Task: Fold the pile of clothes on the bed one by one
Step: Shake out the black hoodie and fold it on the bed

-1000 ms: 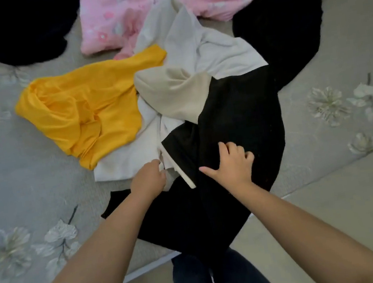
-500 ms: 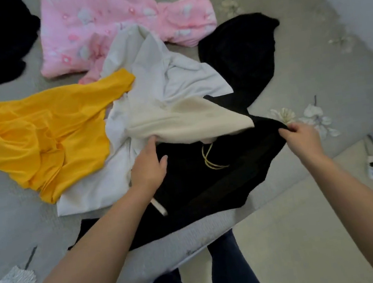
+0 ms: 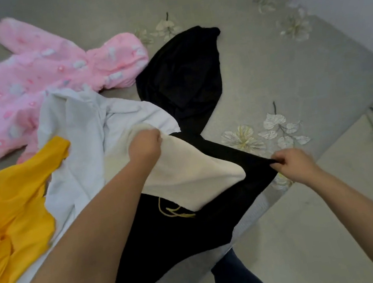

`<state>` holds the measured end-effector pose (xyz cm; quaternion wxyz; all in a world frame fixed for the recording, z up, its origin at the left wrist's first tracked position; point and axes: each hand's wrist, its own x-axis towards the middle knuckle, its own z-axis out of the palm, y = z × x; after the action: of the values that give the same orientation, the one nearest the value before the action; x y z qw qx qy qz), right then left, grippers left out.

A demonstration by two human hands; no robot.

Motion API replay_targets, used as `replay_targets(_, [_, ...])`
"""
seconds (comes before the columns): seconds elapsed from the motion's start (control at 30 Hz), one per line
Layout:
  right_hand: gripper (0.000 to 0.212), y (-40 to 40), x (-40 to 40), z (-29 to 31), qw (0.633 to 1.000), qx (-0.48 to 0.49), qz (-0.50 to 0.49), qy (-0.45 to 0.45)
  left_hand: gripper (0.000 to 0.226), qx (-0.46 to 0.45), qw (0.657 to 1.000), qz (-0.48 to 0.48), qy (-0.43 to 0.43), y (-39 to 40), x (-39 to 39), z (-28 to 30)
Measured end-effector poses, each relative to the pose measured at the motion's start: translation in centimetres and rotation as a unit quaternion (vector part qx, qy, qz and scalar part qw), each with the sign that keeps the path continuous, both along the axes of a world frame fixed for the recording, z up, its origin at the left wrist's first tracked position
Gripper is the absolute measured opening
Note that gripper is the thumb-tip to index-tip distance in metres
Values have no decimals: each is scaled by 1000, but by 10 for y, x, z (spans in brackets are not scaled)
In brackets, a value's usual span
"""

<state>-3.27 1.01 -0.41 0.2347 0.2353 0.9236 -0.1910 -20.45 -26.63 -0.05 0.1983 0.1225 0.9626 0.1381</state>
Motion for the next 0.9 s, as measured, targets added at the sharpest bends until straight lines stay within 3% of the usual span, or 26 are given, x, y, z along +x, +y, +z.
replay_targets(0.1, [13,30,12,-18,997,-29,-66,-23,23,85,989,-45,115,60,-19,28])
replay_targets(0.17, [25,42,17,-33,990,-41,-134,-34,21,174,966,-99,161,102,-33,52])
replay_targets(0.27, [23,46,18,-51,973,-38,-225,-42,49,237,945,-193,114,157,-41,66])
replay_targets(0.33, [21,40,15,-61,968,-14,-249,-38,58,187,953,-227,77,174,-35,54])
replay_targets(0.43, [25,25,8,-71,975,2,-223,-4,49,-1,969,-240,67,163,-16,9])
replay_targets(0.57, [43,15,-1,-93,983,45,-177,6,21,-107,987,-120,-4,121,20,-50])
replay_targets(0.73, [37,10,-7,-124,977,97,-188,-41,39,-89,987,-132,-33,105,51,-93])
replay_targets(0.9, [18,27,-11,-136,955,90,-280,-18,34,116,986,-73,-95,120,51,-90])
